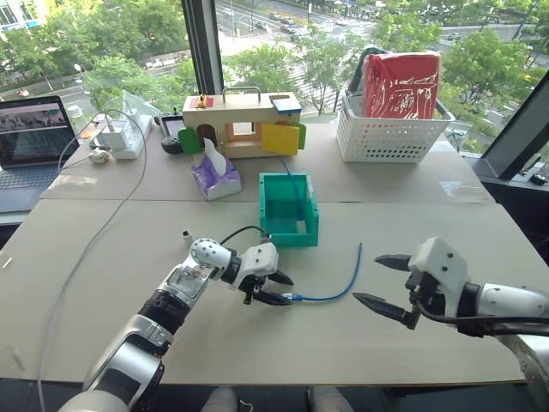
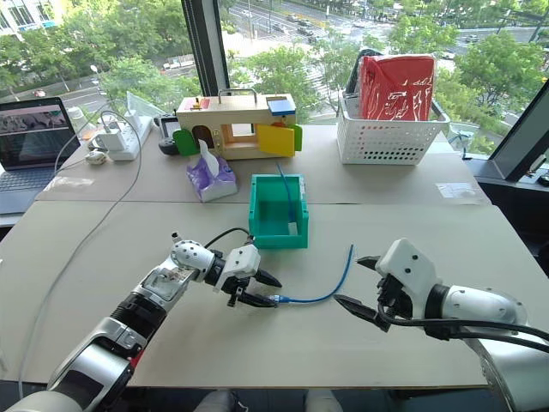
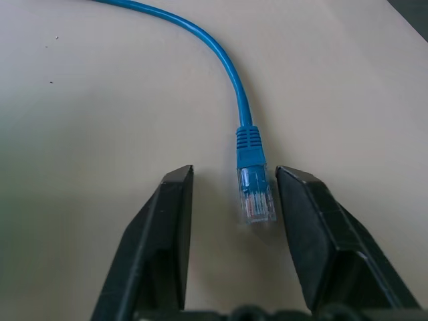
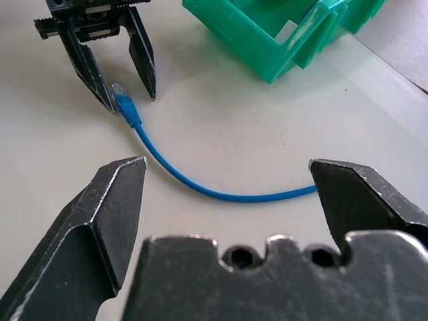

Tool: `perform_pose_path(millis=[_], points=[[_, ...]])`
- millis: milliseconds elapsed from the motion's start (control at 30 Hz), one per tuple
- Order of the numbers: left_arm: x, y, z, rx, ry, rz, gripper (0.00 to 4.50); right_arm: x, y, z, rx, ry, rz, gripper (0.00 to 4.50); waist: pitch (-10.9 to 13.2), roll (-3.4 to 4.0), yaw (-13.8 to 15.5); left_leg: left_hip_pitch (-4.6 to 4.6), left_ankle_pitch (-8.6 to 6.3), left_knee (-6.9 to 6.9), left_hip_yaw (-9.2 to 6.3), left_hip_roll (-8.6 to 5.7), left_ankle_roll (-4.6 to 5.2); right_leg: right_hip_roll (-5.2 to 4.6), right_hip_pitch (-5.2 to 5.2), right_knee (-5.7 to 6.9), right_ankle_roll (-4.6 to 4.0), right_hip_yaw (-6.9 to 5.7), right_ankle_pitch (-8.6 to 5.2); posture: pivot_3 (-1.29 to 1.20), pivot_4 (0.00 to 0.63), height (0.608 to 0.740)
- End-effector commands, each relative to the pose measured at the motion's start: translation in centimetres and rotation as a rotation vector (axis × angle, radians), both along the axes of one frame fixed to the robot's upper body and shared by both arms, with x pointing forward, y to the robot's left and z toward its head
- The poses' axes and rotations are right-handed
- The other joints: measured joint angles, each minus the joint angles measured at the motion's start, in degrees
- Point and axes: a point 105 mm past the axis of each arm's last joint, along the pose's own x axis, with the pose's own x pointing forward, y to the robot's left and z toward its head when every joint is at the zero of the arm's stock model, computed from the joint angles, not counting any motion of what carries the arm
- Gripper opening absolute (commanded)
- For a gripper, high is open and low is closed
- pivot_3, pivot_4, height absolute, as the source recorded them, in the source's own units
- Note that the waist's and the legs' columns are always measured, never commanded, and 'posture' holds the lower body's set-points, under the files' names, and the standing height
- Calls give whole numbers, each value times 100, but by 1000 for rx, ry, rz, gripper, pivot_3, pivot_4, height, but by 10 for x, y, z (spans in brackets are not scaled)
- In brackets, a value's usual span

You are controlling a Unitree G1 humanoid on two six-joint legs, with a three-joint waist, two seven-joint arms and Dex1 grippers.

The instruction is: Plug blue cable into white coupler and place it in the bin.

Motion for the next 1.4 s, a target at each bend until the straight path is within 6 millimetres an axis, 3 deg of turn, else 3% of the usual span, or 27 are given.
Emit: perform_pose_path(millis=[33, 67, 333, 567, 667, 867, 1333, 1400], points=[[-5, 1, -6, 19, 27, -8, 436, -21, 4, 7, 31, 48, 23, 4500, 0, -1, 13, 0, 0, 0, -1, 0, 0, 0, 0, 0, 0, -1, 0, 0, 150, 740], [-4, 0, -3, 6, 24, 0, 125, -26, 5, 6, 49, 78, 25, 4500, 0, -1, 13, -1, 0, 0, 0, 0, 0, 0, 1, -1, 0, 0, 0, 0, 150, 740], [14, -36, 63, -281, -31, 103, 104, -58, 25, -7, 389, 307, 3, 4500, 1, -4, 64, -12, 0, 7, -7, -1, 0, 0, 2, -1, 1, -5, 1, 0, 150, 740], [-9, -62, 86, -424, -108, 47, 104, -22, 14, -3, 728, 276, -336, 4500, 1, -1, 4, -11, 1, 9, -8, -4, -1, -4, 0, 2, -14, 1, 12, 0, 150, 740], [-13, -69, 90, -462, -97, 61, 104, -11, 17, 10, 891, 280, -401, 4500, 0, -1, -21, -6, 2, 9, -8, 1, 1, 5, -1, 7, -2, 4, 4, 0, 150, 740], [-21, -74, 87, -452, -106, 42, 104, 1, 18, 23, 1016, 311, -473, 4500, 0, 0, -1, -10, 3, 9, -8, -3, 3, 4, -1, 4, 2, 8, 2, 0, 150, 740], [-24, -74, 83, -450, -96, 35, 104, 3, 30, 9, 1070, 436, -499, 4500, 0, 0, -4, -14, 4, 9, -9, -2, 4, 6, -1, -2, -6, 9, 6, 0, 150, 740], [-25, -75, 82, -450, -96, 33, 104, 4, 32, 8, 1084, 442, -498, 4005, 0, 0, -2, -15, 4, 9, -9, -3, 4, 6, -1, -3, -6, 11, 6, 0, 150, 740]])
